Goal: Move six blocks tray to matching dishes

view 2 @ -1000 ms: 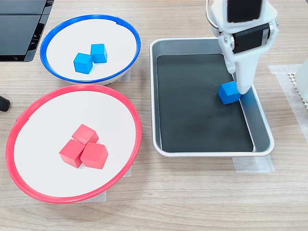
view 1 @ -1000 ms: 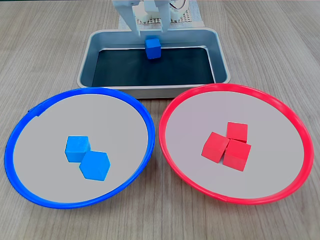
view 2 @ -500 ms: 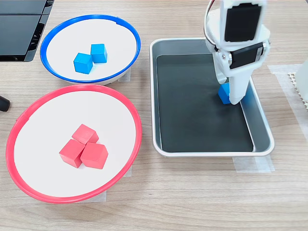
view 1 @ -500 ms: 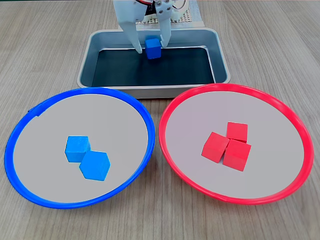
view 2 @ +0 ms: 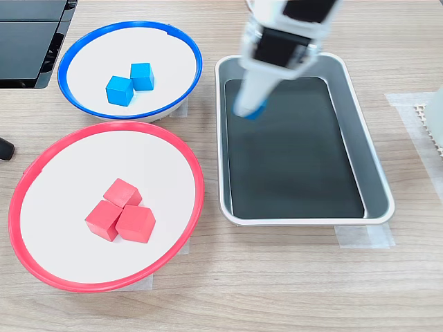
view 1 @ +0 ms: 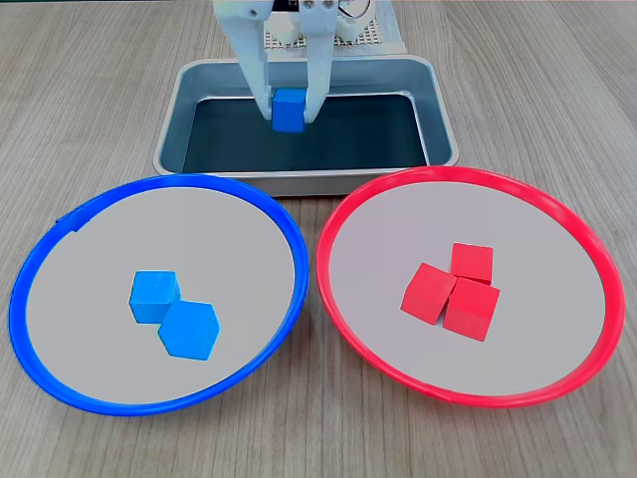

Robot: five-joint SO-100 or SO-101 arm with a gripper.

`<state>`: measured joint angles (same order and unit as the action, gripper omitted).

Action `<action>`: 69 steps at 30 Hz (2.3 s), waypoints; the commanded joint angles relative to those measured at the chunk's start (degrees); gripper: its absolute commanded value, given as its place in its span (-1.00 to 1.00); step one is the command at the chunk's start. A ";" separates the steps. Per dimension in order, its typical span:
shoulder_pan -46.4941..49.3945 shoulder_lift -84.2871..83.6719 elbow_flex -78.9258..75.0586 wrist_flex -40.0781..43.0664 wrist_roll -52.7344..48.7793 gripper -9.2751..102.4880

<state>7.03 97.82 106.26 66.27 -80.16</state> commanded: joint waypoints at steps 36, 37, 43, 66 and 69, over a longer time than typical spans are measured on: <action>-1.14 57.39 50.89 -45.62 86.40 -0.84; -1.32 61.96 53.61 -40.96 86.22 -0.84; -0.79 75.06 63.11 -28.83 85.08 -0.84; 1.58 92.72 66.88 -9.14 80.60 -0.84; 1.58 92.72 66.88 -9.14 80.60 -0.84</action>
<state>8.44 189.23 173.14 56.78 0.70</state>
